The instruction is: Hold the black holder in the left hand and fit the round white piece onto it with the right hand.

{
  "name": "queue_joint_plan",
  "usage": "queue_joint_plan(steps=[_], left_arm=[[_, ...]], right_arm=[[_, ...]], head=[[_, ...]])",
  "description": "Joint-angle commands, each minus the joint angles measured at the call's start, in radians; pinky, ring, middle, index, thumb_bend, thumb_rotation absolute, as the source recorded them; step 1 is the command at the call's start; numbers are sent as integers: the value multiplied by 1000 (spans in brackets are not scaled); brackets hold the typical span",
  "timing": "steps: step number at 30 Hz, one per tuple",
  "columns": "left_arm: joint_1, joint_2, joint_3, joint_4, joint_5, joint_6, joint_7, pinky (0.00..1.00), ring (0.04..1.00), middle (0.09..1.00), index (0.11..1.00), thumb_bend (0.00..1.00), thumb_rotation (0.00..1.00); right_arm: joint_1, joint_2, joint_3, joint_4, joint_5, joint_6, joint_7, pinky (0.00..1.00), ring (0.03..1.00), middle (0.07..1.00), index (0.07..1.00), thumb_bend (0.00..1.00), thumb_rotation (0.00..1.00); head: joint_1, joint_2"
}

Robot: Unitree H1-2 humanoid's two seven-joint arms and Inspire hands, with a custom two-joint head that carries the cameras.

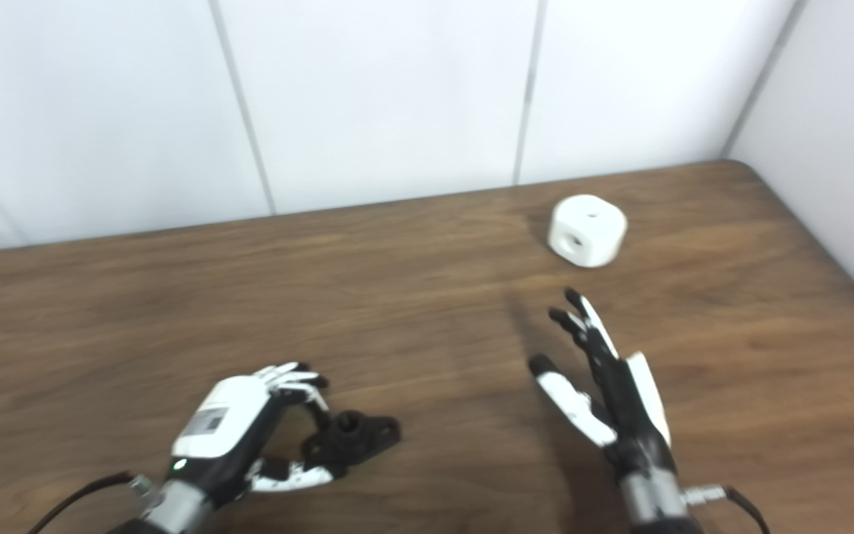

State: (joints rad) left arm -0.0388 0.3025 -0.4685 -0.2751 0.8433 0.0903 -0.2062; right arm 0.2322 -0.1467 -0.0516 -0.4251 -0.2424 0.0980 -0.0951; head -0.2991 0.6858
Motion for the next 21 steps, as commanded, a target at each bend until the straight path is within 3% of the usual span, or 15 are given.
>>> queue_joint_plan(steps=[1,4,12,16,21], left_arm=[[26,28,-9,26,5,-23,-34,890,887,789,487,521,49],[31,38,3,30,-3,-34,-34,888,884,788,487,522,50],[48,59,33,60,-20,-94,-14,850,865,776,486,522,51],[51,67,46,73,-26,-117,-12,838,862,774,486,522,50],[55,72,54,82,-22,-133,-9,830,861,776,486,521,50]], right_arm=[[-59,-7,-18,-56,-37,14,-6,935,922,898,952,596,677],[-108,-33,-24,-66,-116,69,9,917,928,919,965,629,682],[-255,-104,-40,-44,-266,198,42,915,961,973,965,701,527],[-314,-136,-39,-24,-317,242,69,971,996,981,957,721,473],[-420,-204,-43,55,-355,297,108,968,1000,992,945,758,422]], head=[[-30,-9],[-79,-29],[-125,-78],[-142,-89],[-145,-95]])
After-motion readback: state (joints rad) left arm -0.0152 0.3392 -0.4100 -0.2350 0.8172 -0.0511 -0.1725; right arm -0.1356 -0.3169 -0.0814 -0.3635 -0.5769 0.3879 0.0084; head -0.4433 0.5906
